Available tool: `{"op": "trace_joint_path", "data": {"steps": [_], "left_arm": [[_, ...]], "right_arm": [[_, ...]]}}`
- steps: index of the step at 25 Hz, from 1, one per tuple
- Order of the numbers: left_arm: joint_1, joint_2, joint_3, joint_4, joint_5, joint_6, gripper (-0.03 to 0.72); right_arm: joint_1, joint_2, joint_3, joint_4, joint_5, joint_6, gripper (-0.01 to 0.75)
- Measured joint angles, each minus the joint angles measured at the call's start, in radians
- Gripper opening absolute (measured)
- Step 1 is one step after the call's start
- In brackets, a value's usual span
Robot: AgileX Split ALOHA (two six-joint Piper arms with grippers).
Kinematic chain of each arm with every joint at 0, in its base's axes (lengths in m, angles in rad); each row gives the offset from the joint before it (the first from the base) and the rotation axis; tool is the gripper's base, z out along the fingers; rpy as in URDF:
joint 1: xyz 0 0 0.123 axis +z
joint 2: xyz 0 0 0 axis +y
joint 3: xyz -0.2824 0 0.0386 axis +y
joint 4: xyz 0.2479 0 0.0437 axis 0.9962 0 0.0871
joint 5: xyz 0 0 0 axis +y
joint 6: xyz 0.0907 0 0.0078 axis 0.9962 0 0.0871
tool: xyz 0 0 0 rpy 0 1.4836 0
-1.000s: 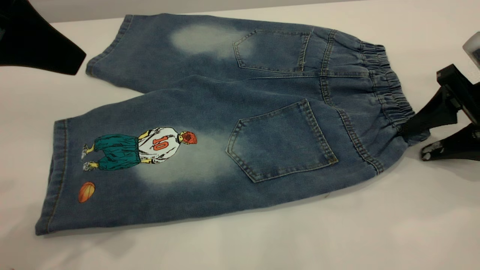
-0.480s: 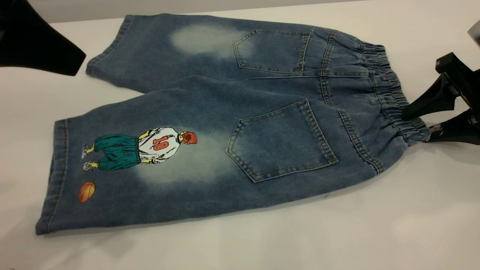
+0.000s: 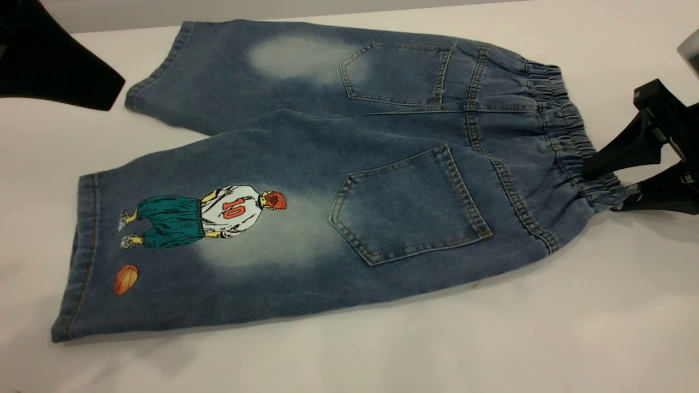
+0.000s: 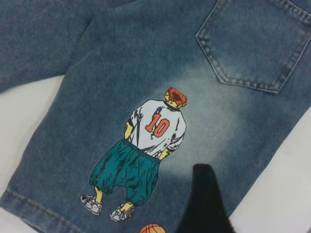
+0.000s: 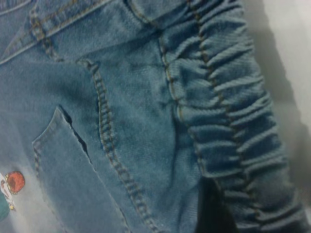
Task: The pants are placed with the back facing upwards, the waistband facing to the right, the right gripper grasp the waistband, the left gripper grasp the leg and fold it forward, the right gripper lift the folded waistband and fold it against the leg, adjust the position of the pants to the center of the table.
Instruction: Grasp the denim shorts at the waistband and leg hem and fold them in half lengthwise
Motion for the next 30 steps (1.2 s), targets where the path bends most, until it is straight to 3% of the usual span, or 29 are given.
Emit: {"op": "trace_joint_path", "data": {"steps": [16, 19, 24, 30], "left_arm": [[0.0, 0.0, 0.0, 0.025, 0.065, -0.001, 0.46], [0.0, 0.0, 0.0, 0.071, 0.071, -0.007, 0.46], [0.0, 0.0, 0.0, 0.196, 0.138, -0.068, 0.46], [0.0, -0.001, 0.061, 0.343, 0.148, -0.121, 0.46]], "right_arm": [[0.0, 0.0, 0.0, 0.027, 0.042, -0.016, 0.276], [0.0, -0.001, 0.0, 0.036, 0.042, -0.016, 0.218], [0.0, -0.001, 0.0, 0.072, 0.042, -0.03, 0.043], [0.0, -0.001, 0.0, 0.093, 0.045, -0.039, 0.02]]}}
